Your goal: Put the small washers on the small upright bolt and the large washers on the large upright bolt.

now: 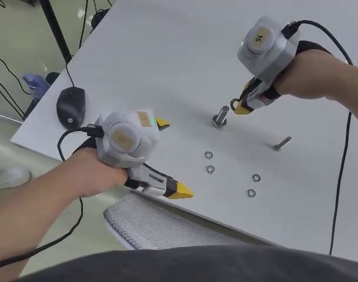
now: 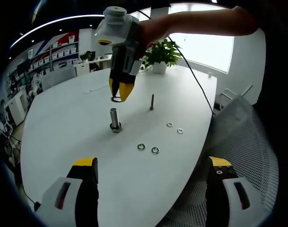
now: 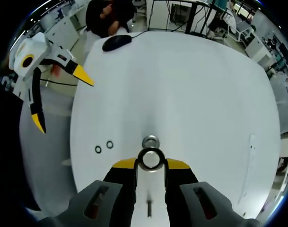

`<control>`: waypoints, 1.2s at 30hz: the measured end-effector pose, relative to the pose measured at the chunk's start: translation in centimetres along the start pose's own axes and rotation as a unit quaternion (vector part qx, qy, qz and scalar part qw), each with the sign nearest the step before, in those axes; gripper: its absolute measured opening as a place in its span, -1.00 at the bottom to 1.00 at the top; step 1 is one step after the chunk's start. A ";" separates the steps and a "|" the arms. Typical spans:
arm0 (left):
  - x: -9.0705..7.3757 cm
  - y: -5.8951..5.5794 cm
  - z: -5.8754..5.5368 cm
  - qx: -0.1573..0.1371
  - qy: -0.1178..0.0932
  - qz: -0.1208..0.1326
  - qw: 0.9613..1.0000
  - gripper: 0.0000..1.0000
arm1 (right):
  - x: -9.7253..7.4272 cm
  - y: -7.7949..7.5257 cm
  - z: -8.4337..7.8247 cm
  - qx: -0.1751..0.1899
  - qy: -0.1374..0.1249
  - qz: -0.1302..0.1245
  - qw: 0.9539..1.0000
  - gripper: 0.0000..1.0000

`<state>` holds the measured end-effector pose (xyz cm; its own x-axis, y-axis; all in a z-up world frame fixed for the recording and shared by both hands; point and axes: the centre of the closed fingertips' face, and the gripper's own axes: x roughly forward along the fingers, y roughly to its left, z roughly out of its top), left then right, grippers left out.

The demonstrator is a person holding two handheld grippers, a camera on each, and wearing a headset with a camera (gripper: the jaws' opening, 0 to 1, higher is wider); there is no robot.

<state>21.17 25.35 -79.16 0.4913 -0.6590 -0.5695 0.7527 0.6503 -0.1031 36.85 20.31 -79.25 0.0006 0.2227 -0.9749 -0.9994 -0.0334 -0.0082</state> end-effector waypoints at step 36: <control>-0.3 0.3 -0.6 -0.008 0.005 0.002 1.000 0.83 | 5.1 0.1 -0.1 -0.015 0.044 0.010 0.999 -0.56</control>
<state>20.96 25.96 -79.45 0.4903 -0.6522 -0.5781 0.7437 0.6589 -0.1126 36.78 21.37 -84.26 -0.0154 0.1345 -0.9908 -0.9977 -0.0673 0.0064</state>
